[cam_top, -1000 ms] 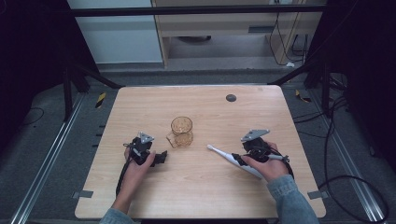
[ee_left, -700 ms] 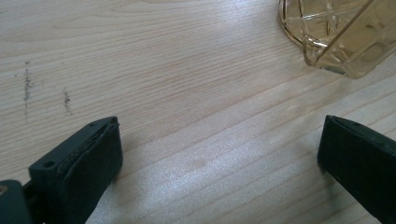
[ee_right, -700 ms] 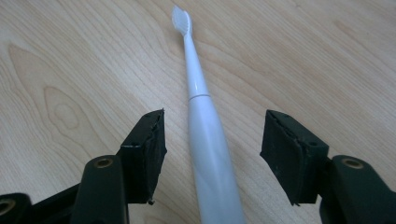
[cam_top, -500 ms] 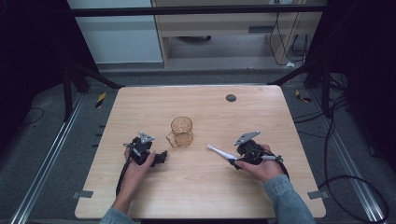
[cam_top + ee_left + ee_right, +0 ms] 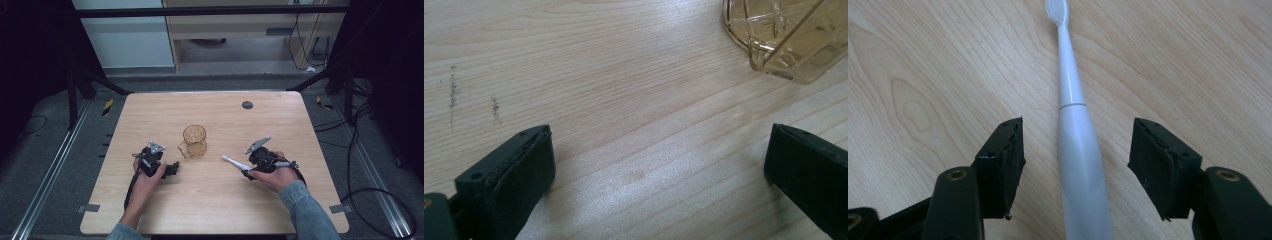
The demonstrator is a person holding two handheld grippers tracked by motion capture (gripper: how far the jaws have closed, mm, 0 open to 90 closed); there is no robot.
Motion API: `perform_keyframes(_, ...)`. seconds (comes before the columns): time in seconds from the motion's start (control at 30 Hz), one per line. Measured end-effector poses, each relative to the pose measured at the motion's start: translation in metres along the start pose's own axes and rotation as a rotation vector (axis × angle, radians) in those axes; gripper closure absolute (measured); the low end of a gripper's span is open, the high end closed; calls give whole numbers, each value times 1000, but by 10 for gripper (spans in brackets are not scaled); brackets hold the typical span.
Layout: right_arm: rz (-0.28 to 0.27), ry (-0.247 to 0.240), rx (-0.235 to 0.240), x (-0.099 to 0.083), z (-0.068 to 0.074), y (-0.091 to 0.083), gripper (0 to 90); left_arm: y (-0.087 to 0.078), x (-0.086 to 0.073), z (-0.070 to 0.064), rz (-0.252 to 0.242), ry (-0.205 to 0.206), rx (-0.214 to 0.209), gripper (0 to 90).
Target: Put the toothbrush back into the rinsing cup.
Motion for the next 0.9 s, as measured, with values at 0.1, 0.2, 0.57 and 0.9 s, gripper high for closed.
perform_keyframes(0.1,12,-5,-3,0,-1,-1,385,0,0,0,0,0,0,0)
perform_keyframes(0.2,32,-5,7,-1,1,-2,360,0,0,0,1,0,1,0)
perform_keyframes(0.57,97,-11,-11,-7,-3,-7,287,0,0,0,0,0,0,0)
perform_keyframes(0.9,123,-22,10,-4,1,-10,366,0,0,0,1,2,-1,0)
Point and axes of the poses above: each handheld gripper's, and its own axes: y roughly forward along the jaws, x roughly out of its top, z roughly to its left, the point moved 10 cm from there along y, roughly forward along the jaws, and after that the axes turned 7 degrees about x, right-handed, at the moved point
